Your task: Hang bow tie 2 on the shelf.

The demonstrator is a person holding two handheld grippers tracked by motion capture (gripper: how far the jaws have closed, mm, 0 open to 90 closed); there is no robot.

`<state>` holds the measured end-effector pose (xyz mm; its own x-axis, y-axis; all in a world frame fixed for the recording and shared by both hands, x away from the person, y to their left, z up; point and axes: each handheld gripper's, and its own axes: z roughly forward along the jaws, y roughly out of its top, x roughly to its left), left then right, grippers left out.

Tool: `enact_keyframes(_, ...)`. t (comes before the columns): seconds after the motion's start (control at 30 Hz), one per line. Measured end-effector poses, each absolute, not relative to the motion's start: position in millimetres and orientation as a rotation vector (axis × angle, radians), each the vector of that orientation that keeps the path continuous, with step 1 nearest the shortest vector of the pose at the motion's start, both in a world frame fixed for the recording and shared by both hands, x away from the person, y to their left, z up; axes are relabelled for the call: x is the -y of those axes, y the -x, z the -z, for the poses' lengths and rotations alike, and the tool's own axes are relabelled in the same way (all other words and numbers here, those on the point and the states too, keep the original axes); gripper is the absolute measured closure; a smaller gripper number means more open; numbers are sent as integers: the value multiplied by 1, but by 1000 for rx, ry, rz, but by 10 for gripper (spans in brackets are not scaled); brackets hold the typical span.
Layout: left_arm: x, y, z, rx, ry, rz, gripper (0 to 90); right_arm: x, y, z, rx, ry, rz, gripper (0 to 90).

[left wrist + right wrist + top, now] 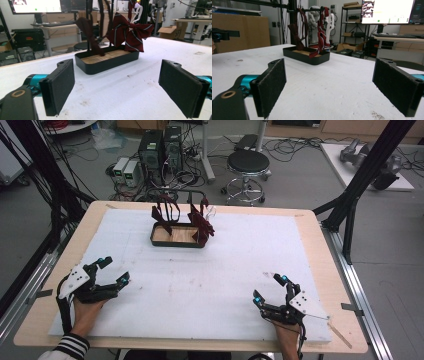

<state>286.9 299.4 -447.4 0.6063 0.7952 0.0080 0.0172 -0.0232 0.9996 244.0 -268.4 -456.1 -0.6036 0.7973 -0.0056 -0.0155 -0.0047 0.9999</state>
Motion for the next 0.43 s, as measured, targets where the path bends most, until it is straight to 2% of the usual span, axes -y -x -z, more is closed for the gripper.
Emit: enact_keyframes(0.43,-301,-283,455,-731,-1426,-723,140,266,-243,456,-1671,-801,-1661,109)
